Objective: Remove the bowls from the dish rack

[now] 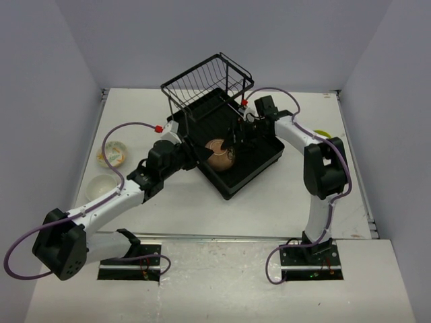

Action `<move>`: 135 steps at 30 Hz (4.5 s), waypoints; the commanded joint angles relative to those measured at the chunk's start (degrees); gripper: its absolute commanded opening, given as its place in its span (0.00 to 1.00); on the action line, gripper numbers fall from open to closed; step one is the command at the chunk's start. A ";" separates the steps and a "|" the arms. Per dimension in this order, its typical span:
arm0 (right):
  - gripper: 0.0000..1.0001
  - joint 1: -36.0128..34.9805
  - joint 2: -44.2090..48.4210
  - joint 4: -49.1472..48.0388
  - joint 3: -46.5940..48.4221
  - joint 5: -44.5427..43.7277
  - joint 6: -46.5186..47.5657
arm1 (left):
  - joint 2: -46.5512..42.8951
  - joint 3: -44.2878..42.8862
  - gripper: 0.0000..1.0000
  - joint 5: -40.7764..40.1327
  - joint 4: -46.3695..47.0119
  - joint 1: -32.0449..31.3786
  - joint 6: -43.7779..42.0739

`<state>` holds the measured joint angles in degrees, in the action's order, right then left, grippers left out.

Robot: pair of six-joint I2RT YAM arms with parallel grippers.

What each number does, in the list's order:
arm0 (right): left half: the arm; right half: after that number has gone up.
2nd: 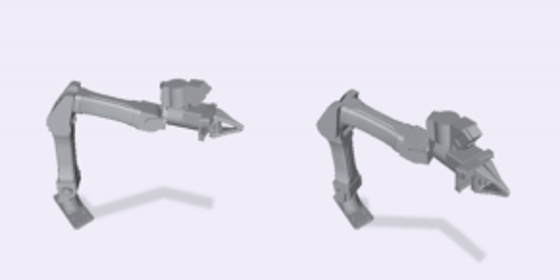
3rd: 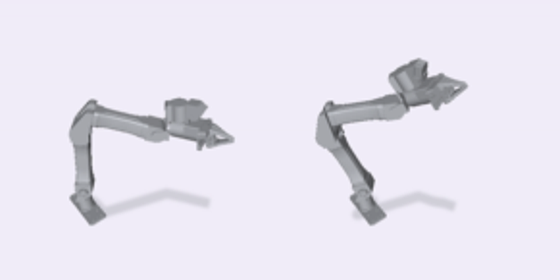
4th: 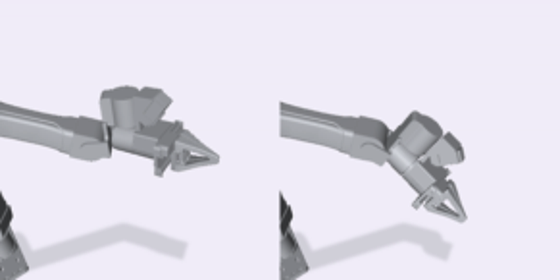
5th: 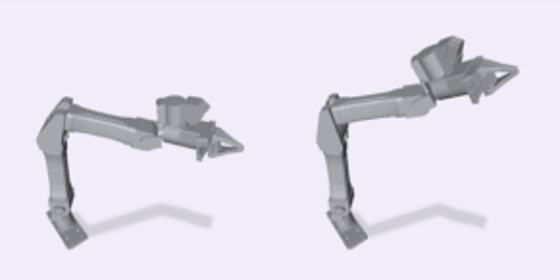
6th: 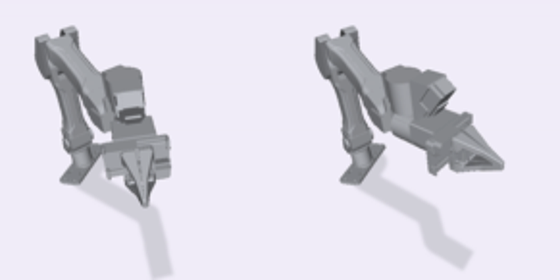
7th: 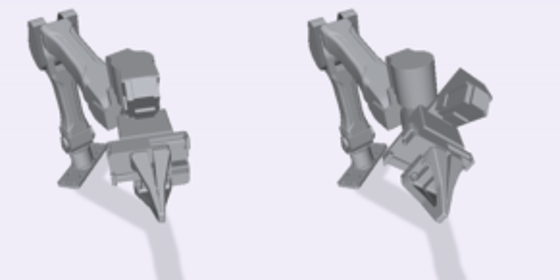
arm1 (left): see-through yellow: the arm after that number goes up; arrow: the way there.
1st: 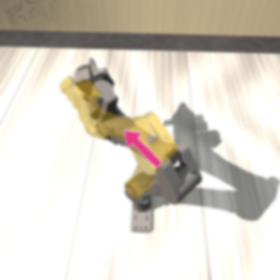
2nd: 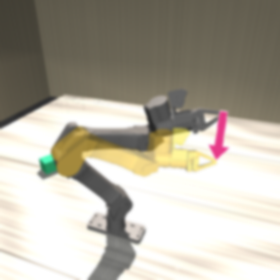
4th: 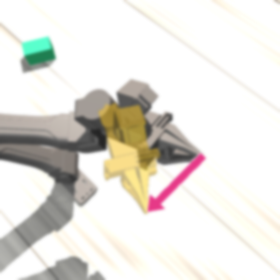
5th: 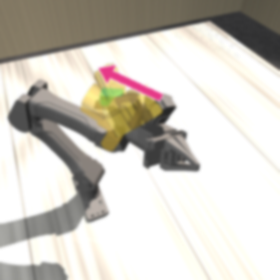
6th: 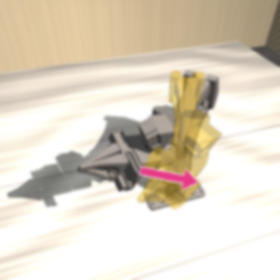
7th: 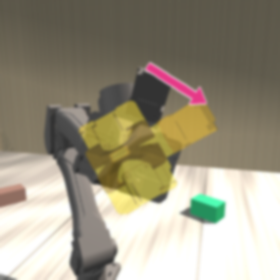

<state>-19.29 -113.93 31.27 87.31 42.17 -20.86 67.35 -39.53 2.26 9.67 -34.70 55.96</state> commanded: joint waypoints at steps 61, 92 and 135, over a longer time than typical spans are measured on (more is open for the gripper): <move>0.79 -2.07 1.07 -19.39 -4.07 20.31 -9.11 | 1.20 -1.78 0.59 -0.24 -1.85 -0.37 -3.23; 0.88 -2.16 -0.06 -26.35 -1.80 20.32 -13.59 | 1.03 -0.38 0.58 -0.15 -1.41 -0.46 -3.05; 0.55 -6.73 -4.37 -56.66 -6.35 23.57 -39.16 | -0.38 -2.92 0.59 2.13 -3.96 -0.46 -5.34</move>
<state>-24.97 -122.69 -17.78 82.59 63.92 -55.02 68.88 -40.10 3.22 4.99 -34.89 51.64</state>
